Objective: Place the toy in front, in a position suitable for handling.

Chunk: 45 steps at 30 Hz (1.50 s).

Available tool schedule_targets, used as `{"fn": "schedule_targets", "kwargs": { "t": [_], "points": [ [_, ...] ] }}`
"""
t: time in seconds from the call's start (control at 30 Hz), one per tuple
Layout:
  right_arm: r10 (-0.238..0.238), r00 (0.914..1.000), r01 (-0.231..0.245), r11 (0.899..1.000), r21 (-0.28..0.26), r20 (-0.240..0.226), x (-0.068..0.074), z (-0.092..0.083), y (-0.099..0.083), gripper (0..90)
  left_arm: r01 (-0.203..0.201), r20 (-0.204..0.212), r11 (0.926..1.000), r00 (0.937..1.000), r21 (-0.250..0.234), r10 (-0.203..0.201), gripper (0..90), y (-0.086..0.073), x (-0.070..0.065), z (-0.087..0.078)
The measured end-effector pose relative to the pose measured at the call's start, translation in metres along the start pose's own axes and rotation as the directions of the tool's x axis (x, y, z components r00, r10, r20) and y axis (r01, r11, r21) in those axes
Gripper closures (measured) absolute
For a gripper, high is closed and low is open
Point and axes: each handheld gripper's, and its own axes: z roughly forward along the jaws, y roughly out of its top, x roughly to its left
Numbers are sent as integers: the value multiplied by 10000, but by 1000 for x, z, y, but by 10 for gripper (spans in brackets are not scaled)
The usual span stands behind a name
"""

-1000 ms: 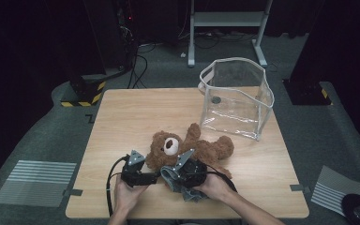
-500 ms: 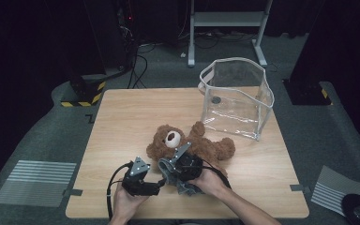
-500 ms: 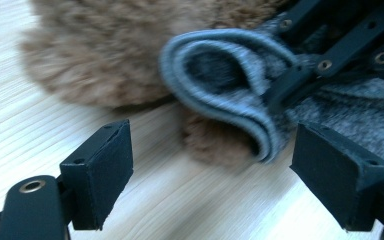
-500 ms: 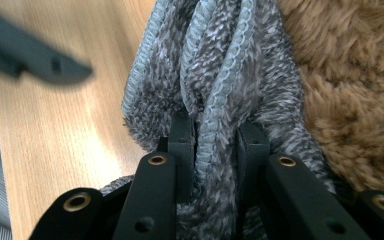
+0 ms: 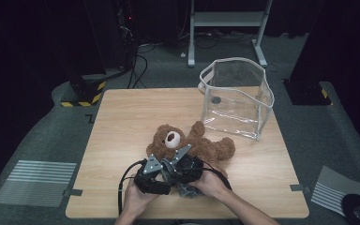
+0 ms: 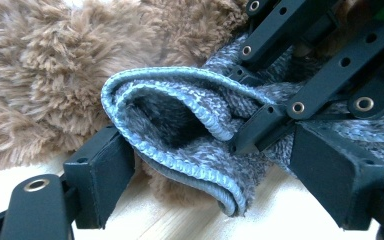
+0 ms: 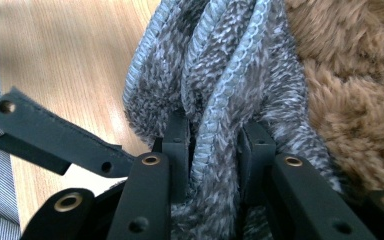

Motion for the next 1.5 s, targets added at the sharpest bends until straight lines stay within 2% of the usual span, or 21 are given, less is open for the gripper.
{"fn": "schedule_targets", "kwargs": {
  "t": [0.03,0.07,0.2,0.43,0.5,0.6,0.77,0.9,1.13,1.37,1.5],
  "points": [
    [-38,10000,38,10000,15,-9,0,0,0,690,102,49,9999,9999,-18,-102,185,-1,1,0],
    [14,10000,-14,10000,-22,-77,-1,0,0,671,265,272,9996,9993,31,-266,199,-3,7,1],
    [28,10000,-29,9999,-119,-86,-2,-2,-1,649,452,419,9989,9981,99,-456,199,-7,11,4],
    [142,9998,-147,9987,-496,-111,-2,-13,-7,559,376,524,9989,9979,283,-391,196,-11,11,4],
    [88,10000,-89,9980,-626,-14,-2,-15,-8,531,361,444,9988,9983,322,-376,195,-12,10,5],
    [144,9997,-159,9969,-775,-205,-1,-21,-10,458,493,384,9984,9980,284,-504,205,-14,11,4],
    [-113,9999,102,9962,-869,-130,6,-28,-12,395,401,257,9990,9988,191,-406,206,-12,9,2],
    [-122,9998,110,9956,-930,-129,7,-33,-16,385,368,251,9993,9990,34,-369,206,-7,8,3],
    [51,10000,-57,9929,-1187,-60,8,-49,-28,386,139,253,9999,9996,51,-141,211,1,3,8],
    [521,9981,-466,9870,-1535,319,2,-66,-48,394,-5,145,9999,9999,120,3,255,5,0,13],
    [907,9933,-768,9812,-1769,716,-2,-78,-63,414,-1,136,9999,9999,128,-1,302,6,-1,15]
  ]
}}
